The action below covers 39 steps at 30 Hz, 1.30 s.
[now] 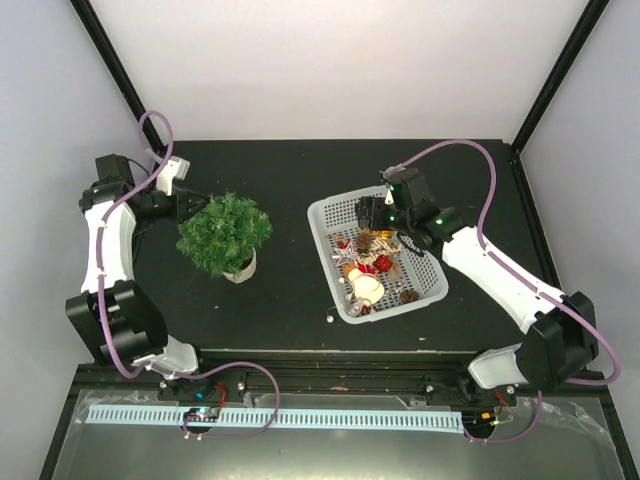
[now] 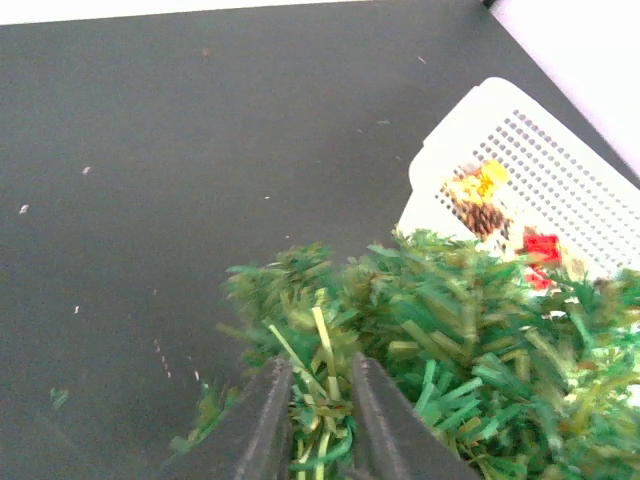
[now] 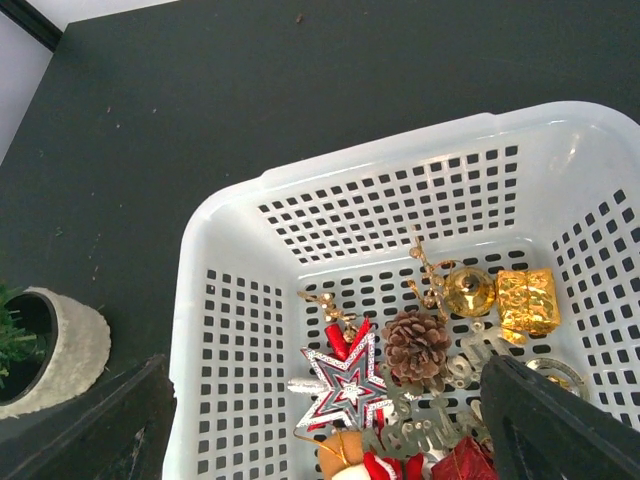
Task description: Decorate the small christmas tree
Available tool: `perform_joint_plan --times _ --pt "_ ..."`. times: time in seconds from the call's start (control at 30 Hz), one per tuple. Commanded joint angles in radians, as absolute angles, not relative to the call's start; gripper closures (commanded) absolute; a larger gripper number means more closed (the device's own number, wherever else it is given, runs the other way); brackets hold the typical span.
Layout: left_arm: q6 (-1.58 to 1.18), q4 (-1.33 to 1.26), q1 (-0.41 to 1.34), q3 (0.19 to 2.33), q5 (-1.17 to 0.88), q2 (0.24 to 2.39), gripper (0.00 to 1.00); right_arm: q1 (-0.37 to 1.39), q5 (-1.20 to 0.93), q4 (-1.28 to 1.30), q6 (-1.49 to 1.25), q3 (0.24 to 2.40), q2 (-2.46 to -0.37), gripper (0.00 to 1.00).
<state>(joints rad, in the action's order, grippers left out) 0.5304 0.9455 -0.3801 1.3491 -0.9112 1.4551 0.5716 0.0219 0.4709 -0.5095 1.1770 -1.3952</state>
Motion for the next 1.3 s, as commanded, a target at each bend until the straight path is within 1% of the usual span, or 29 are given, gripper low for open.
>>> perform_joint_plan --times 0.0,0.03,0.07,0.27,0.53,0.87,1.1,1.27 --pt "0.583 1.083 -0.356 1.434 -1.01 1.532 0.93 0.575 0.037 0.453 -0.509 1.161 -1.381 0.16" --pt "0.588 1.105 -0.356 1.454 -1.028 1.548 0.98 0.575 0.04 0.454 -0.508 1.16 -1.379 0.16" --pt "0.594 1.131 -0.356 1.475 -1.045 1.562 0.98 0.575 0.042 0.455 -0.509 1.16 -1.378 0.16" --pt "0.582 1.214 -0.351 1.558 -1.177 1.624 0.99 0.575 0.059 0.463 -0.505 1.155 -1.376 0.16" --pt "0.551 1.276 -0.266 1.656 -1.279 1.672 0.98 0.577 0.068 0.466 -0.505 1.155 -1.384 0.16" --pt "0.45 1.233 -0.163 1.738 -1.331 1.718 0.99 0.575 0.081 0.474 -0.504 1.166 -1.402 0.15" --pt "0.357 1.124 -0.099 1.751 -1.302 1.759 0.98 0.575 0.088 0.479 -0.505 1.166 -1.41 0.15" --pt "0.341 1.107 -0.073 1.77 -1.295 1.802 0.98 0.575 0.101 0.486 -0.503 1.169 -1.417 0.16"
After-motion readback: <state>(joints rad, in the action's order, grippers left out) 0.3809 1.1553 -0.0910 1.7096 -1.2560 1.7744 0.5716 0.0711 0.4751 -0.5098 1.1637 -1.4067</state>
